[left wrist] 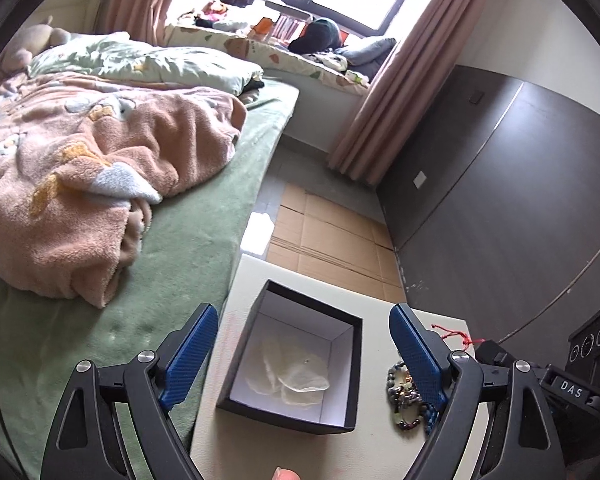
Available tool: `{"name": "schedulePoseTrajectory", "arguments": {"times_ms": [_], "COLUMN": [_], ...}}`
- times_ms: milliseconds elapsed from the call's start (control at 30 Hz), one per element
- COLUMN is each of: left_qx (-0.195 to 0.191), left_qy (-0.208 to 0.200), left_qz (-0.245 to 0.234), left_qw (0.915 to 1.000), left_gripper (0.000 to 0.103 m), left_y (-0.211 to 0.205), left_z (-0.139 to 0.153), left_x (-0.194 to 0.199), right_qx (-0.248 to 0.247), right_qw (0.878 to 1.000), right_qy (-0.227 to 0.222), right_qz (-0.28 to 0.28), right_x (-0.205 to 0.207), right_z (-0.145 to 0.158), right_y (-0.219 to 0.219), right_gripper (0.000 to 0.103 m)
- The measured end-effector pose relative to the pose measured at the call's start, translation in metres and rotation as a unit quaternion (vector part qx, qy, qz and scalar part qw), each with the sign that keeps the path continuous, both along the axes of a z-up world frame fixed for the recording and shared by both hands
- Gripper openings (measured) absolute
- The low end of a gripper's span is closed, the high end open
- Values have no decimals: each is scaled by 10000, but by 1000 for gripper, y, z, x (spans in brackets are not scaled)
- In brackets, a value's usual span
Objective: Organize jewelry
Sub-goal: 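Drop the pouch into the black box with the left tool while the right tool drops the red bracelet in, then move both tools back over the jewelry pile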
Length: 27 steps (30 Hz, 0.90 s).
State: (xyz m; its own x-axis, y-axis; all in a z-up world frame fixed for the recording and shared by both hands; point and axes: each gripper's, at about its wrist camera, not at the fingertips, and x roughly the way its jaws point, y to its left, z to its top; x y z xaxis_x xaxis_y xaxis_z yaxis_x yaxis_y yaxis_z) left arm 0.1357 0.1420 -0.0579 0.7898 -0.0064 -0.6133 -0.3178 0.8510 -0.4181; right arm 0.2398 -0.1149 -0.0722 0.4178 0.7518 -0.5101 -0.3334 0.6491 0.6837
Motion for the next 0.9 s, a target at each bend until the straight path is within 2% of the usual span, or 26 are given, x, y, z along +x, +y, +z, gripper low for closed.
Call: {"name": "schedulePoseTrajectory", "arguments": {"times_ms": [200,333,400,433,467,500,567,767,900], "left_qx": [41,-83,-115,-123,-133,-143,-155,-196,-81], "left_qy": [77,132,165,167,129,76,-37,-270,-299], "left_qz": [294,471,539,561,606,681,777,691,411], "left_qw": [9995,9988,9983,9982,9980,9975,9968,9971,9987], "left_gripper": [88,88,92,101,103,103,103,103,103], "left_y": [10,20,25,26,28,29,30,23,5], "left_z": [-2,-5,-7,-7,-7,-7,-4,0,4], "left_x": [-4,-5,-7,-8,-10,-12,-15,-17,-14], "right_qx": [418,653,630,581,482,386,311,387,375], "right_qw": [9975,9940,9922,9913,9907,9909,9927,9974,9990], "right_qy": [-4,144,272,402,537,597,527,352,236], "right_qz": [563,864,1039,1112,1151,1143,1044,506,97], "right_x": [0,3,6,7,8,9,8,3,-2], "right_z": [8,4,-3,-8,-14,-17,-17,-9,0], "right_y": [40,66,81,85,88,88,82,29,-2], "right_gripper": [4,4,5,8,25,67,103,103,103]}}
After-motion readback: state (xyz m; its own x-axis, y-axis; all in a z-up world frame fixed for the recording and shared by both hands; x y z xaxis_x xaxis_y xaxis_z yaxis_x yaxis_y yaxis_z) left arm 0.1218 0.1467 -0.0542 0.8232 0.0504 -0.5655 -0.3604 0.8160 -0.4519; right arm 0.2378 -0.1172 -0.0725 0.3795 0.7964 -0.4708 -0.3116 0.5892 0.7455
